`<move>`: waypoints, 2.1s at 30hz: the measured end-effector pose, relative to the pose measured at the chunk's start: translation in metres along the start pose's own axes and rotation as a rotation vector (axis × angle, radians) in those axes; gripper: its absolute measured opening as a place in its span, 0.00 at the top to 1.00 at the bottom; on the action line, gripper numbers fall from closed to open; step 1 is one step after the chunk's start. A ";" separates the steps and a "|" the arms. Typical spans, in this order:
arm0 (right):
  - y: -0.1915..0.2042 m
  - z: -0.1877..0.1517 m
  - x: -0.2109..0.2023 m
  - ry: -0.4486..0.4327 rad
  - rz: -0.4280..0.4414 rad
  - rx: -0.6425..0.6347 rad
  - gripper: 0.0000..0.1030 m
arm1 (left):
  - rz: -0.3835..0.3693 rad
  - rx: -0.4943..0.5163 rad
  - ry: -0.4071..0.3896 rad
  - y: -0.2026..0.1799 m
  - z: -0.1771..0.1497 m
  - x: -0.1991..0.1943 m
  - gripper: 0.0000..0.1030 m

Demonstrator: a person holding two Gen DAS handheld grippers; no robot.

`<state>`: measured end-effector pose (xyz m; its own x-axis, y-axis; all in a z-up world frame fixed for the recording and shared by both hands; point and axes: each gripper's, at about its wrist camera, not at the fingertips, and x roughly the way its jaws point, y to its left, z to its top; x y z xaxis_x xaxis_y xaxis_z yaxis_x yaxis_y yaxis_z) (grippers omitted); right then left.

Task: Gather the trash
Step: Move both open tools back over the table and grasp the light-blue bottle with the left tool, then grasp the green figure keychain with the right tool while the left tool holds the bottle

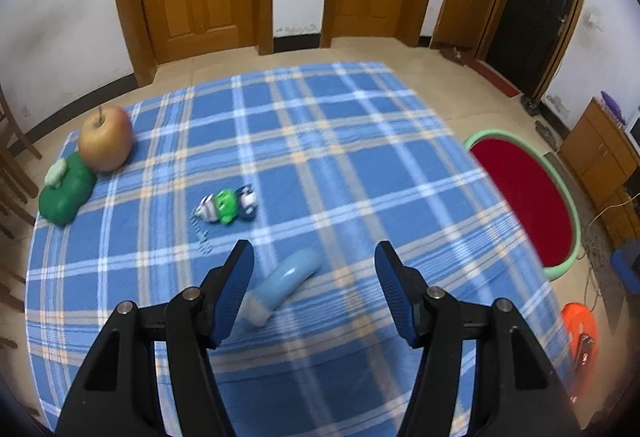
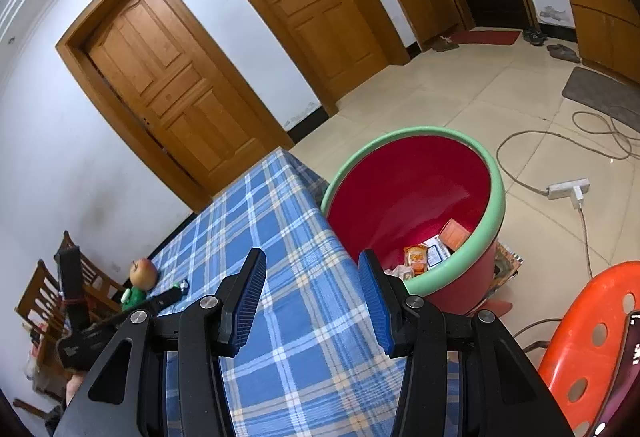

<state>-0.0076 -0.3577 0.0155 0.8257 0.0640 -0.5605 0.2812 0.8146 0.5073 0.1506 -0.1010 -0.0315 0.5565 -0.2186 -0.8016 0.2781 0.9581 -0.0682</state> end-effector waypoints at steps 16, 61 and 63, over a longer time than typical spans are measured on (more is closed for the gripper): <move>0.015 -0.007 0.008 0.044 0.004 -0.029 0.52 | 0.001 0.004 0.071 0.022 -0.022 0.027 0.59; 0.208 -0.063 0.147 0.300 0.098 -0.343 0.48 | 0.155 -0.348 -0.163 0.182 -0.028 -0.018 0.82; 0.214 -0.070 0.162 0.320 0.083 -0.359 0.47 | 0.152 -0.360 -0.166 0.184 -0.029 -0.017 0.82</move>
<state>0.1519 -0.1323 -0.0125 0.6304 0.2652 -0.7296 -0.0121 0.9431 0.3323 0.1696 0.0844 -0.0475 0.6971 -0.0687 -0.7137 -0.0913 0.9788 -0.1835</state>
